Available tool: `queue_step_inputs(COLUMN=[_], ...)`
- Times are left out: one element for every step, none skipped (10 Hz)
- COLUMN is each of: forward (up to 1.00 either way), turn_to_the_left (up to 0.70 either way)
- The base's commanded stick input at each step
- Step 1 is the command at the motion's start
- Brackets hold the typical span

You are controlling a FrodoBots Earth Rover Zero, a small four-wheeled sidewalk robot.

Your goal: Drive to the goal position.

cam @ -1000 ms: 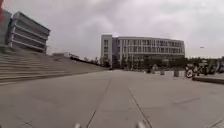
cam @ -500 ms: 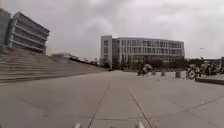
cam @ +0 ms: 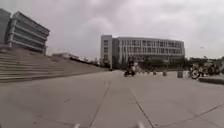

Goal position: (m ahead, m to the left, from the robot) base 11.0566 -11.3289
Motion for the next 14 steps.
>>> queue_step_inputs(forward=[0.5,0.5,0.5,0.5,0.5,0.5,0.5,0.5,0.5,0.5,0.5,0.5,0.5,0.5], turn_to_the_left=[0.0,0.0,0.0,0.0,0.0,0.0,0.0,0.0,0.0,0.0,0.0,0.0,0.0,0.0])
